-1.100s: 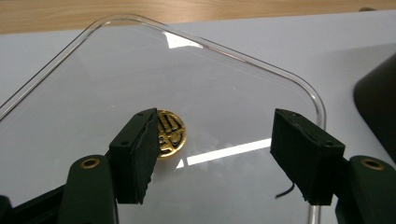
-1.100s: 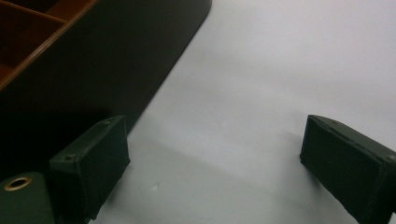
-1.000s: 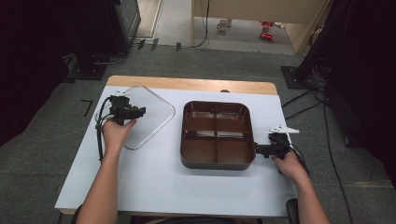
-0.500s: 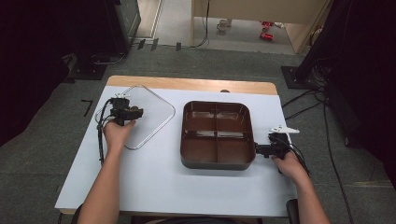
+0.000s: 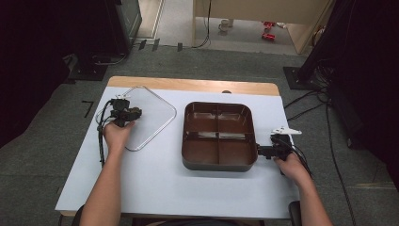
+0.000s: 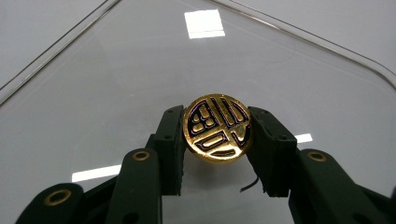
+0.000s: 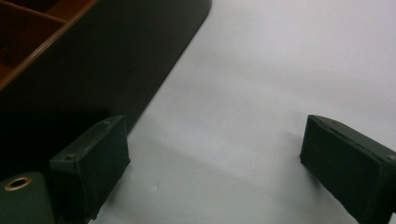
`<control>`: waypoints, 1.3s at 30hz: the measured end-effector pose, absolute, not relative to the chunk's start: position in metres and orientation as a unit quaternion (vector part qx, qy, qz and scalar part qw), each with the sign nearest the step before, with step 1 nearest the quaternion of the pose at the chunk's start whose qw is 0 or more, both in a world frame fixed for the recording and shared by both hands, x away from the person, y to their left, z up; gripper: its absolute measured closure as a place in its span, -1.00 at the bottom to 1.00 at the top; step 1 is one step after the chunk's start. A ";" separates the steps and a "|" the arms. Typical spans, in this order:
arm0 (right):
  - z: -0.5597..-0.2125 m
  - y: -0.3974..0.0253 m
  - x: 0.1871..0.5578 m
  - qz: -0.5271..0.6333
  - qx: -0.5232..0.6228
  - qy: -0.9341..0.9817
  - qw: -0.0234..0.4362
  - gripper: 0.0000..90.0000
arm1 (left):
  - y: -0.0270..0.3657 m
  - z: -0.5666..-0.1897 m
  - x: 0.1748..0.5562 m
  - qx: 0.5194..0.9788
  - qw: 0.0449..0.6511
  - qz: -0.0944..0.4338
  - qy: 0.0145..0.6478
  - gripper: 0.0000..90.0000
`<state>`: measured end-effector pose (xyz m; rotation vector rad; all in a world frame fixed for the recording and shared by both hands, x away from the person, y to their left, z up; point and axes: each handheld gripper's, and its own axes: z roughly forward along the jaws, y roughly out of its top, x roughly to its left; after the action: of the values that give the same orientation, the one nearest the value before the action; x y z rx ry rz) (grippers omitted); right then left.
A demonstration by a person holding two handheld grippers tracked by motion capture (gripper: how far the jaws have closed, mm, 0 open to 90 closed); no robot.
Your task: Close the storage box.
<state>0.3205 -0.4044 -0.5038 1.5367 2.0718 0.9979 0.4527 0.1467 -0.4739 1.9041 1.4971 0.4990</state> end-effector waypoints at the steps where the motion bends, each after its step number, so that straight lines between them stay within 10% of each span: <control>1: -0.504 -0.404 0.321 0.354 0.546 0.736 0.187 -0.84 | 0.147 -0.473 0.452 0.728 0.330 0.187 0.571 0.32; 39: -0.504 -0.405 0.320 0.355 0.546 0.736 0.186 -0.84 | 0.083 -0.362 0.408 0.788 0.448 0.132 0.400 0.32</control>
<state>0.3204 -0.4046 -0.5038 1.5369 2.0723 0.9994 0.4080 0.0826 -0.3616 1.9505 0.9902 0.3269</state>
